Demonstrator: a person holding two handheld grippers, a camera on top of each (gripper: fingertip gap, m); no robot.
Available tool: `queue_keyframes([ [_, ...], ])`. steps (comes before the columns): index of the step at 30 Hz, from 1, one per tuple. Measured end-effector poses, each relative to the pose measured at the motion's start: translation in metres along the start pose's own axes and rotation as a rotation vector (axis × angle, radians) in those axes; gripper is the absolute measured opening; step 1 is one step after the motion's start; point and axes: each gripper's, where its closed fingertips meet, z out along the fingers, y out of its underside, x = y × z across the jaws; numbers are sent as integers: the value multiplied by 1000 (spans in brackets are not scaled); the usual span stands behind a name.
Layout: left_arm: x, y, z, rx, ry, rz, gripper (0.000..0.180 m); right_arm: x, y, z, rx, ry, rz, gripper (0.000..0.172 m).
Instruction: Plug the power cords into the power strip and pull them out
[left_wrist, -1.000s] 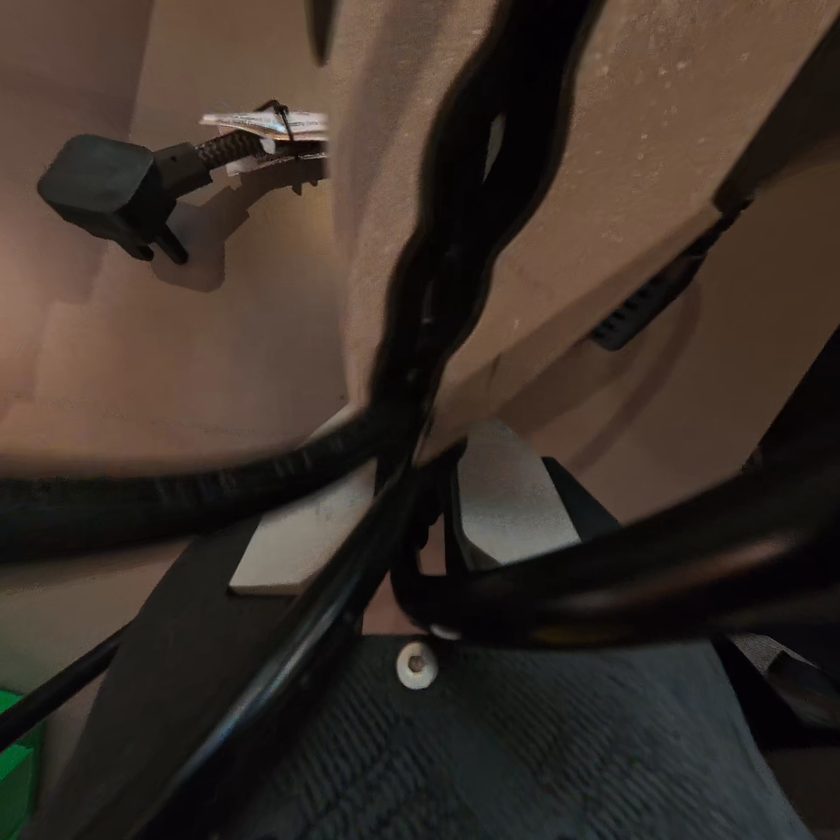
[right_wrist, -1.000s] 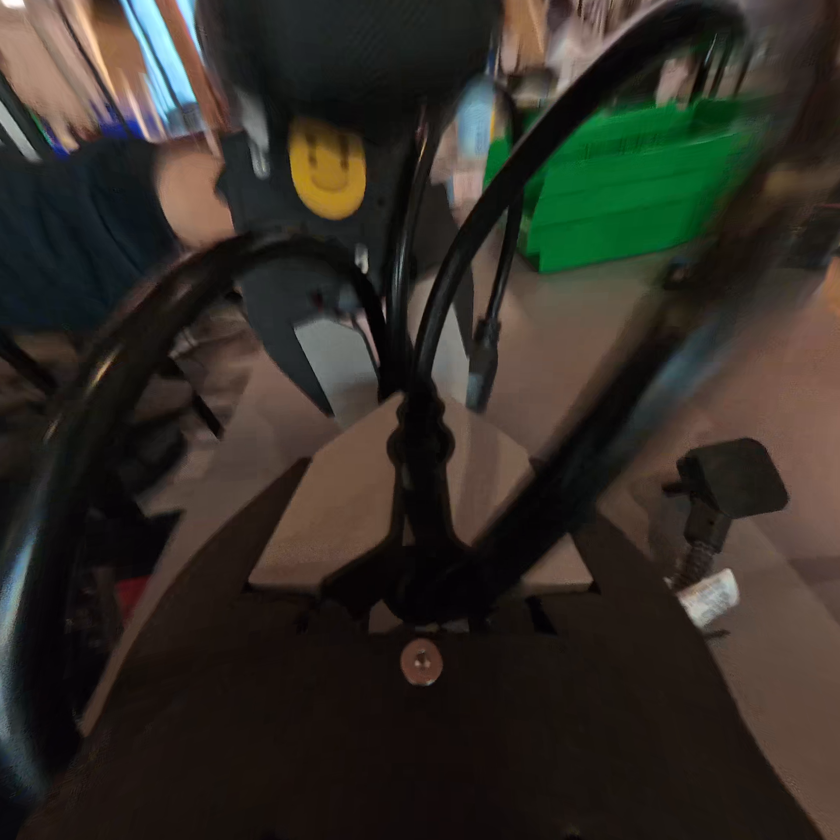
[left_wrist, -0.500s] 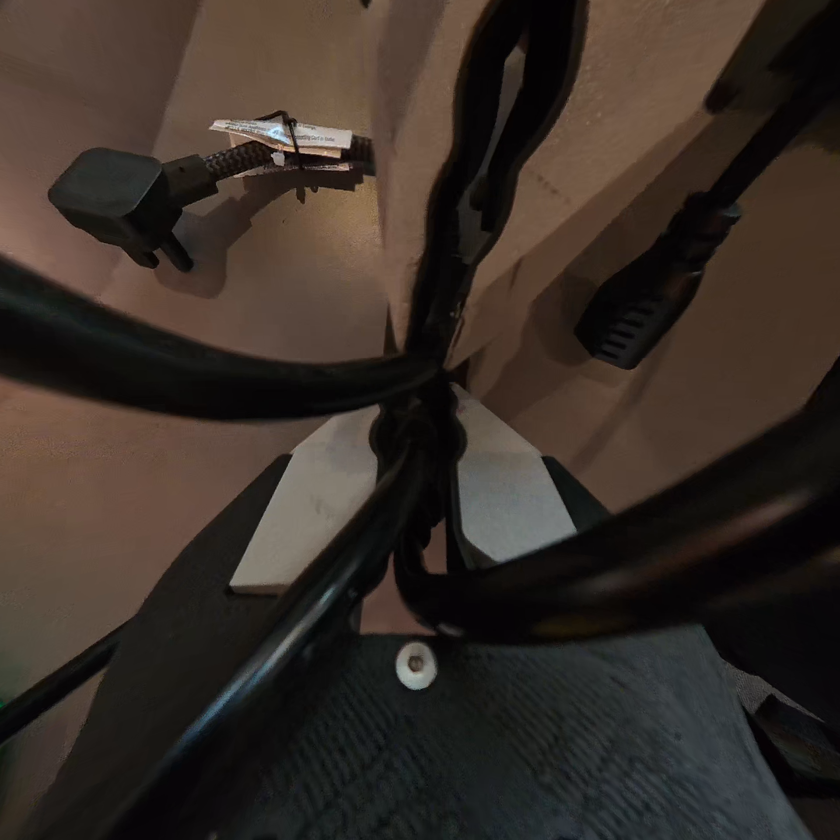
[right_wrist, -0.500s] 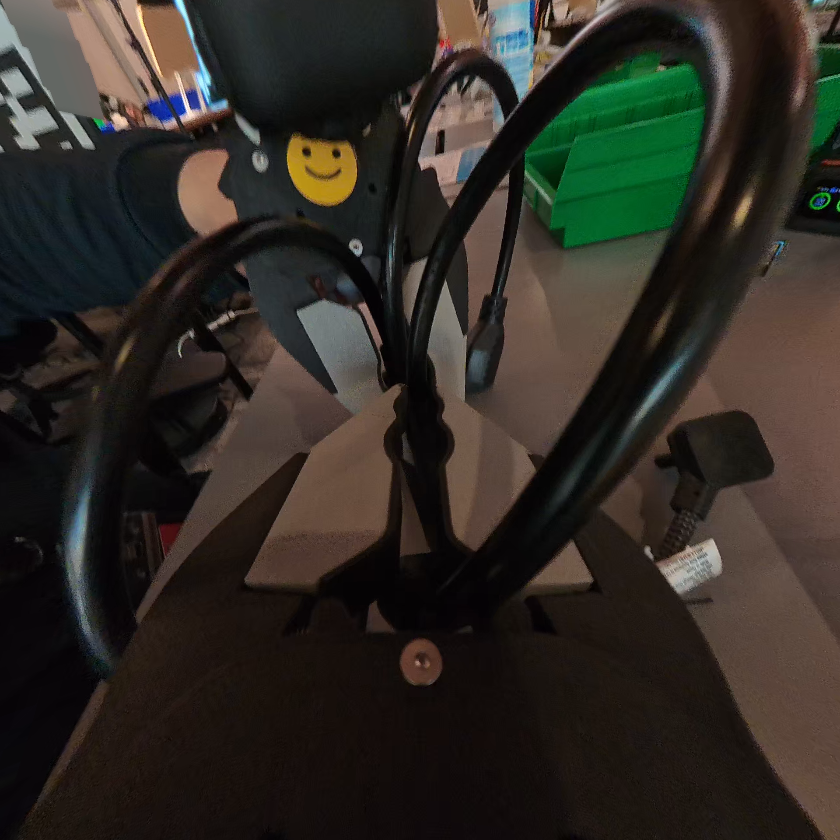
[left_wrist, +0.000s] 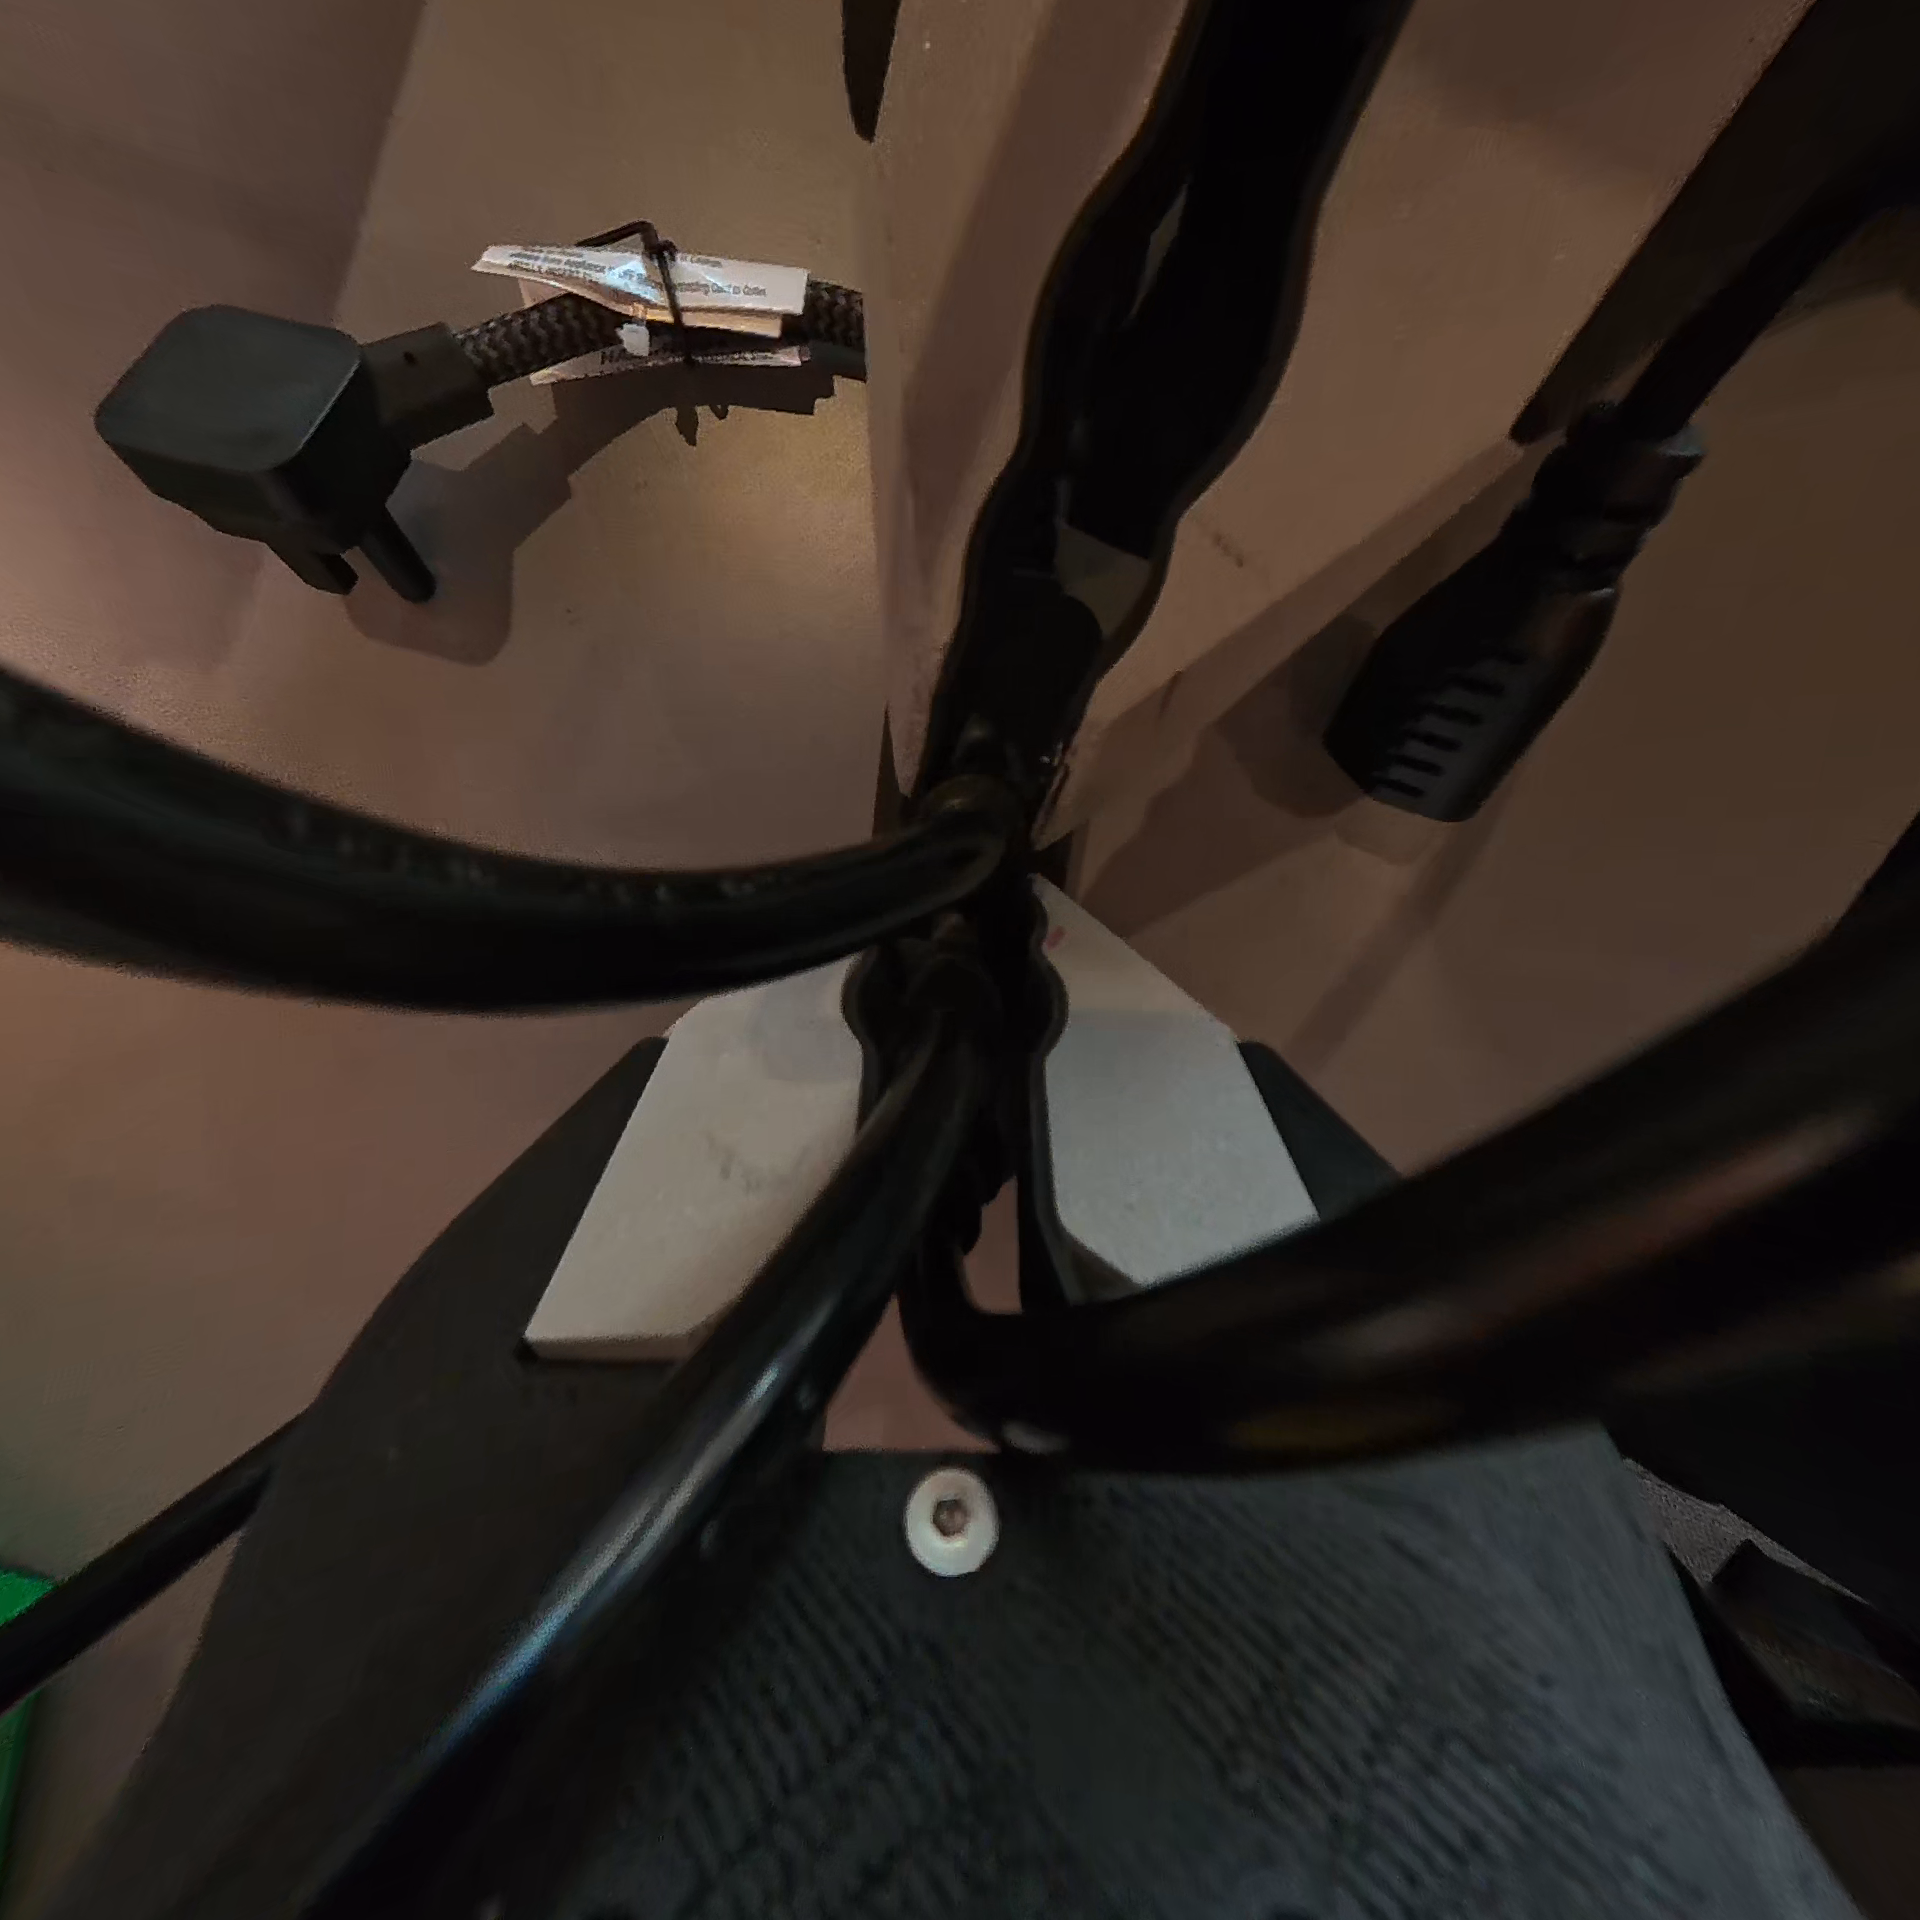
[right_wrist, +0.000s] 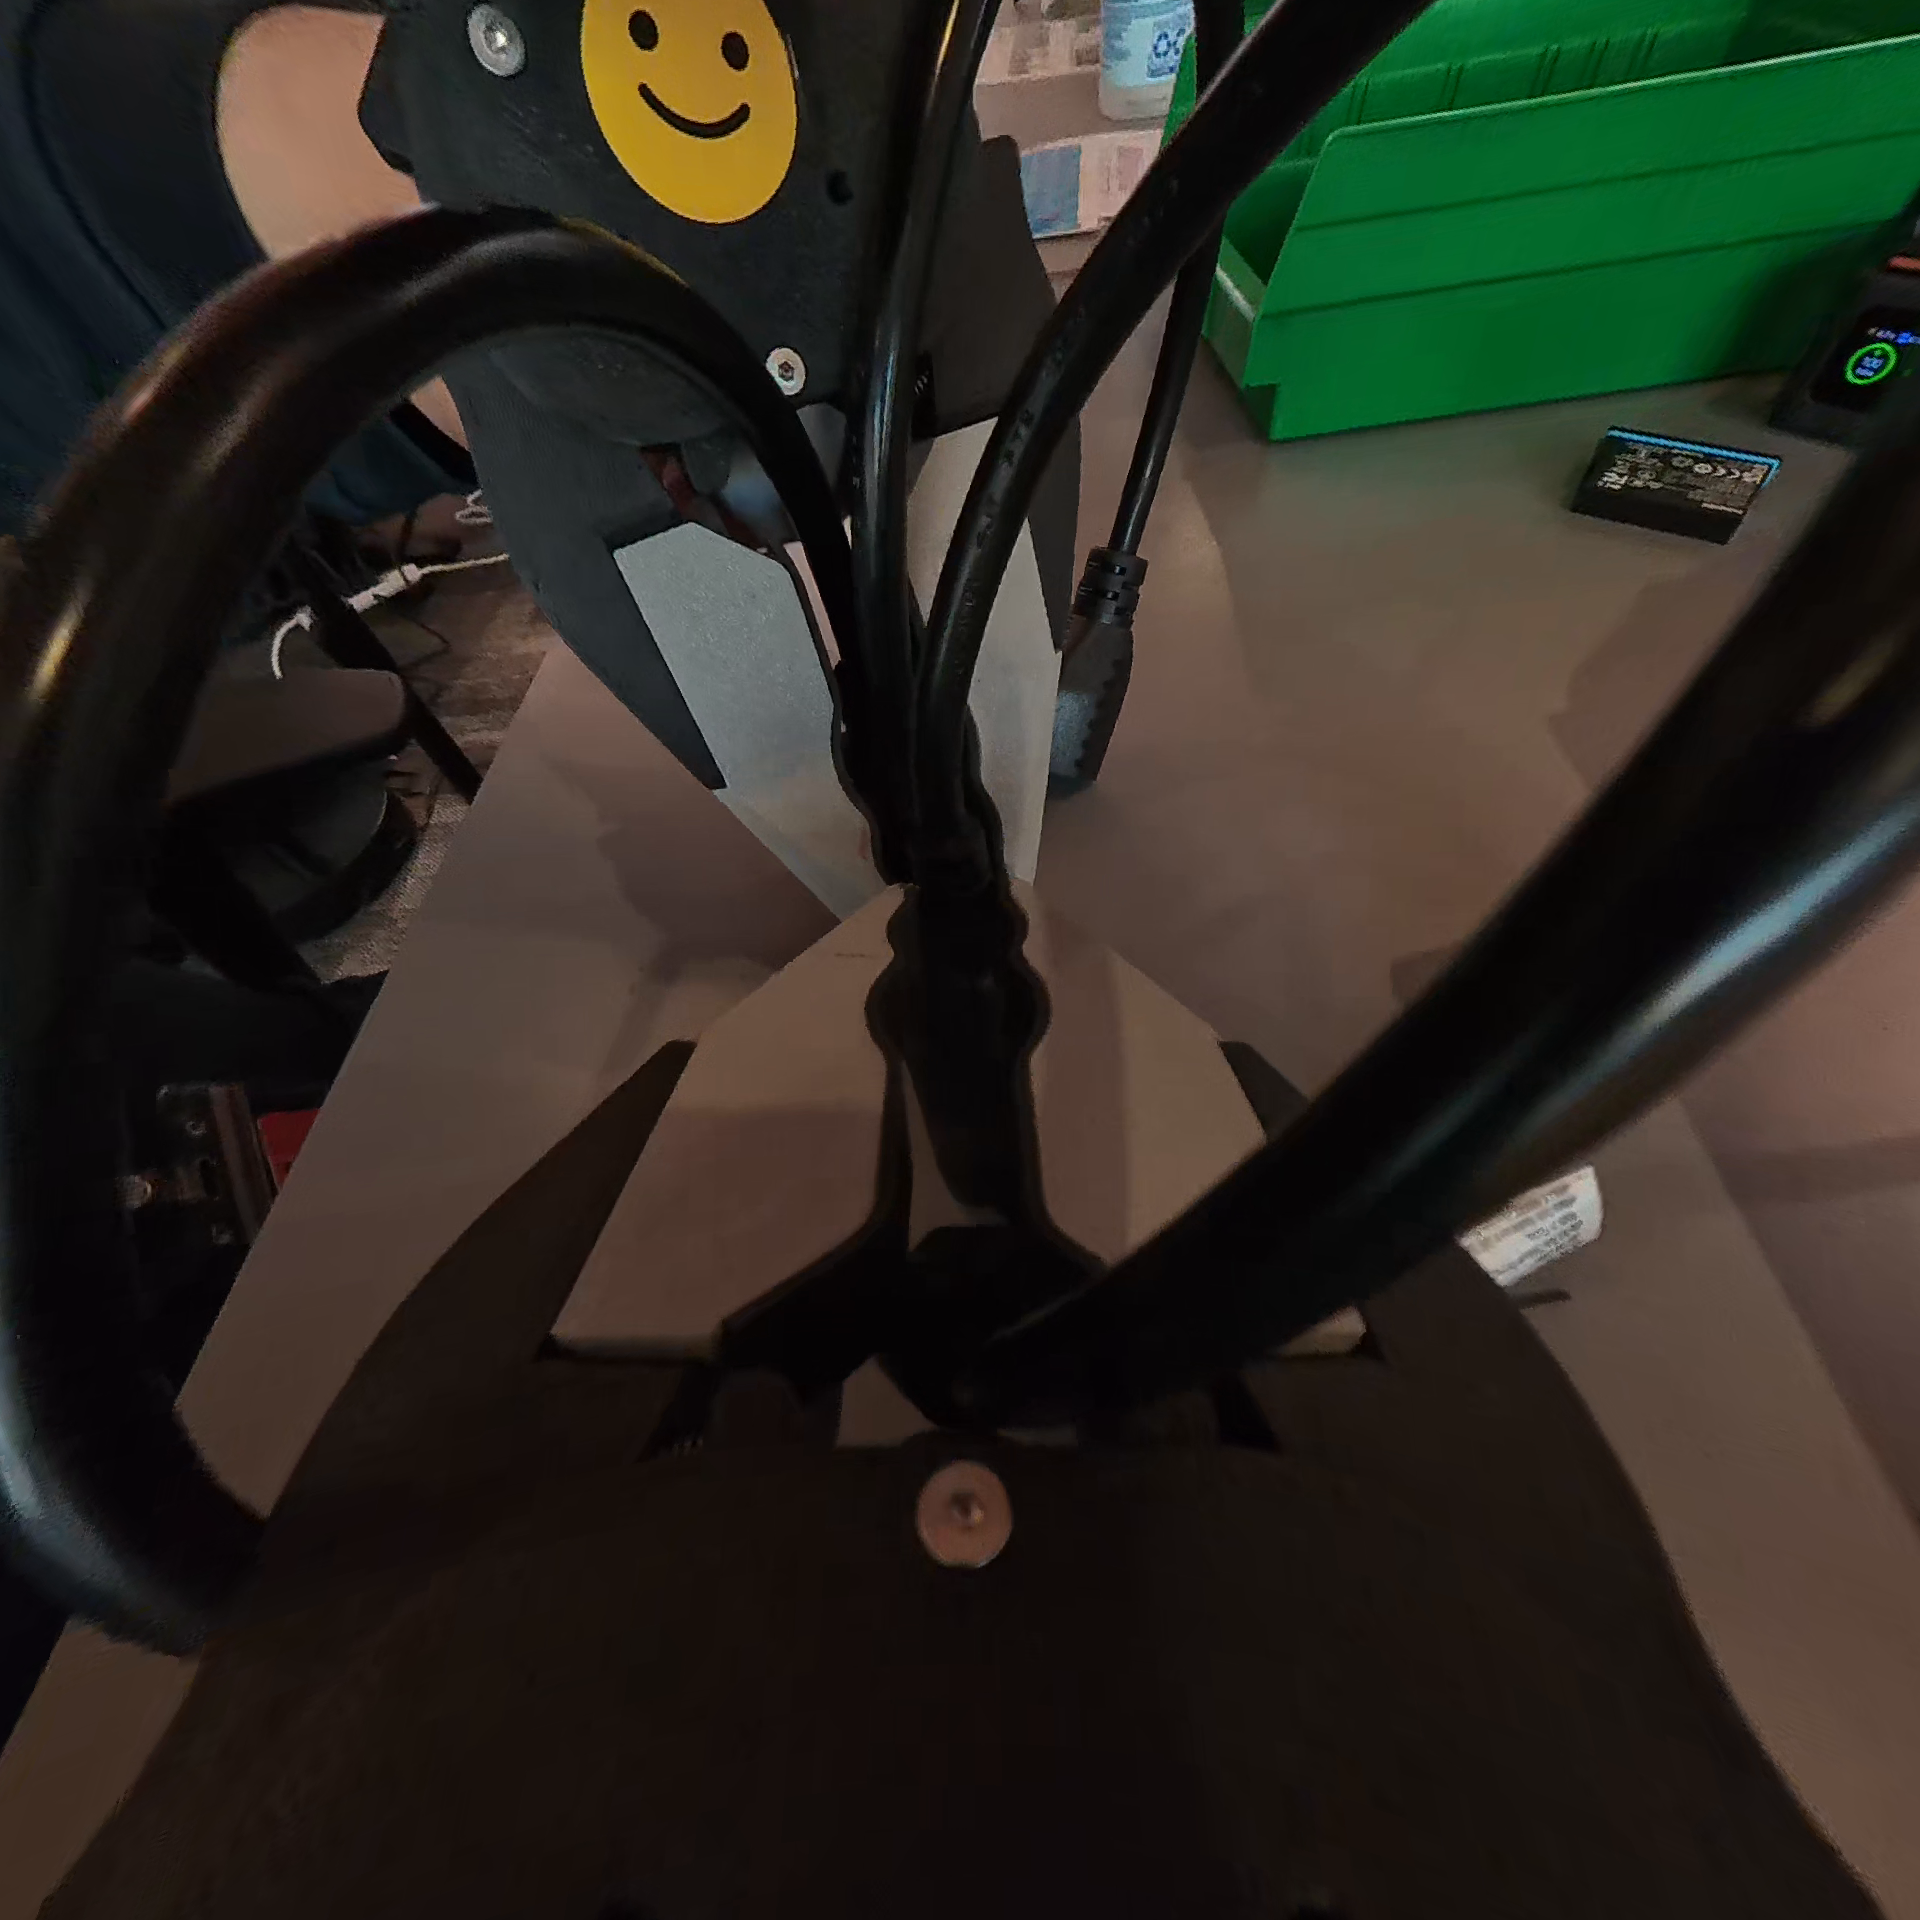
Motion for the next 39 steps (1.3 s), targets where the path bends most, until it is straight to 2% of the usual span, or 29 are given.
queue_keyframes([
  [14,-8,3,-1,-36,-26,-28,20,9,-13,9,141,-70,299,4],
  [21,-9,3,-1,-48,-25,-31,20,10,-17,10,183,-122,396,0],
  [23,-9,4,-1,-56,-25,-24,21,9,-17,11,185,-138,414,6],
  [28,-10,5,-1,-78,-25,-20,20,8,-18,13,205,-164,475,7],
  [32,-10,5,-1,-83,-33,-30,21,8,-20,14,228,-182,522,0],
  [33,-10,5,-1,-85,-33,-27,20,8,-20,14,232,-187,530,7],
  [38,-11,4,-1,-110,-34,-14,21,8,-25,15,285,-209,583,8],
  [39,-6,-3,1,-75,-11,-5,21,7,-26,14,296,-213,581,6],
])
